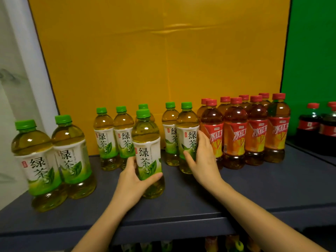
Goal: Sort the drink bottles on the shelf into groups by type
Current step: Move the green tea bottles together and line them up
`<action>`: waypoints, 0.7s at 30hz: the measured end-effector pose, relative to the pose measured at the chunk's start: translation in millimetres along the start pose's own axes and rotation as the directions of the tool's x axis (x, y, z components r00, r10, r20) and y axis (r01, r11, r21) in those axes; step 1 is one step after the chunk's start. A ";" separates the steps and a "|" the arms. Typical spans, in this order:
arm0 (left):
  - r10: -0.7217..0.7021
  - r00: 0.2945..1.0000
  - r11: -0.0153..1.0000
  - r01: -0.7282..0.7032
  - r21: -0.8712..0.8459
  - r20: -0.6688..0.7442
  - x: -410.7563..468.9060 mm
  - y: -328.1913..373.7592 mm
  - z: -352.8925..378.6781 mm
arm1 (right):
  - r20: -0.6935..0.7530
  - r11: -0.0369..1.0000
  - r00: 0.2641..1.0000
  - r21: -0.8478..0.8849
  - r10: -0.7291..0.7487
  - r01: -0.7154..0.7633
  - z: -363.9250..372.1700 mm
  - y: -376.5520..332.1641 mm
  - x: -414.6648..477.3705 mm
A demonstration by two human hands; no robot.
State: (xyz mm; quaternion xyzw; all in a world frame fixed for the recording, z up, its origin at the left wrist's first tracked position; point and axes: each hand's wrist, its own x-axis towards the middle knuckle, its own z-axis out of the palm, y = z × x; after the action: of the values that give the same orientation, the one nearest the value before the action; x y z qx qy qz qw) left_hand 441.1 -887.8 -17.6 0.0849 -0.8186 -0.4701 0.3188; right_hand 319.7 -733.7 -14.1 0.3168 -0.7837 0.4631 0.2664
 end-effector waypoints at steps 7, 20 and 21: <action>-0.075 0.997 0.997 0.075 0.029 0.016 26.5 -17.3 -25.0 | -0.035 0.996 0.999 -0.092 0.017 -0.020 3.0 -1.3 -1.9; -0.073 0.997 0.996 0.075 -0.057 0.036 52.5 -22.7 -17.3 | -0.013 0.995 0.998 -0.074 0.064 -0.065 15.8 -0.1 0.9; -0.069 0.997 0.996 0.071 -0.058 0.031 53.3 -22.7 -16.2 | 0.008 0.996 0.997 -0.045 0.075 -0.075 17.5 -0.4 1.1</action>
State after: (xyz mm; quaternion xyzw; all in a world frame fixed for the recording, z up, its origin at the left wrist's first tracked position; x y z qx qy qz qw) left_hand 405.5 -935.1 -7.0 0.0970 -0.8054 -0.5063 0.2926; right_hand 317.1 -749.8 -20.6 0.2832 -0.8065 0.4537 0.2521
